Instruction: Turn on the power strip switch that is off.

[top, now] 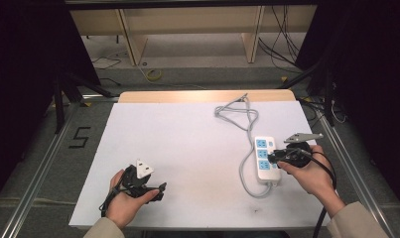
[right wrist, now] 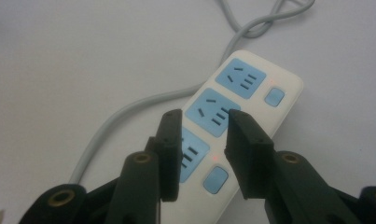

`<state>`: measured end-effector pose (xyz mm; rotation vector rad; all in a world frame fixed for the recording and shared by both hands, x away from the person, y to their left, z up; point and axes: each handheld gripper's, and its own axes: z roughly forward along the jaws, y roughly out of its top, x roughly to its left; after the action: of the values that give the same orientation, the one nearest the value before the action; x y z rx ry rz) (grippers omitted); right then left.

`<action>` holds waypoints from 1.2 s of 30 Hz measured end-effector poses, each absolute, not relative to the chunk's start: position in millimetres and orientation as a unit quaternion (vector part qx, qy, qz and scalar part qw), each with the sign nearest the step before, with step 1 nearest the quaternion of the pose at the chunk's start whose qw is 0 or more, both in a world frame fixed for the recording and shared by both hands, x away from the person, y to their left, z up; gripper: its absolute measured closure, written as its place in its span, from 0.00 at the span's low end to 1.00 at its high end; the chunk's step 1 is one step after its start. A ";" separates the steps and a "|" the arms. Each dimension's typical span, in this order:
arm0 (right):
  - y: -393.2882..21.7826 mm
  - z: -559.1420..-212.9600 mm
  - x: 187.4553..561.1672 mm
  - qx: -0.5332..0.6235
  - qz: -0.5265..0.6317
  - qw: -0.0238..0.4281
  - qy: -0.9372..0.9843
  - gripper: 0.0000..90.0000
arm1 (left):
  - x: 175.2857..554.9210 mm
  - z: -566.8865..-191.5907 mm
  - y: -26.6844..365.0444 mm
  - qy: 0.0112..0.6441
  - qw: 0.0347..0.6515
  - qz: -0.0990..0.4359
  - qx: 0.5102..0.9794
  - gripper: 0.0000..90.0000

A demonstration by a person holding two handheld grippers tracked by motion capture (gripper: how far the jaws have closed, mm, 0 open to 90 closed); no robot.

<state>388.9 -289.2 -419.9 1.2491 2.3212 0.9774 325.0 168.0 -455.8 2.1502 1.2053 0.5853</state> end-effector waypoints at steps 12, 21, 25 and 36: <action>-288.4 -418.9 374.9 0.411 0.375 0.168 0.814 0.60 | 324.3 -455.6 169.2 0.455 0.299 0.221 0.809 0.17; -291.9 -424.2 364.6 0.392 0.396 0.164 0.814 0.52 | 324.3 -455.8 169.3 0.455 0.299 0.221 0.809 0.17; -294.7 -427.9 360.4 0.389 0.401 0.162 0.814 0.48 | 324.0 -455.8 169.7 0.456 0.299 0.221 0.809 0.17; -302.8 -435.6 346.0 0.385 0.427 0.169 0.801 0.44 | 323.4 -455.7 169.5 0.454 0.298 0.221 0.810 0.17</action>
<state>346.0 -302.8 -435.6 1.0940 2.2764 1.2148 323.4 169.5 -455.7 2.1509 1.2070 0.5873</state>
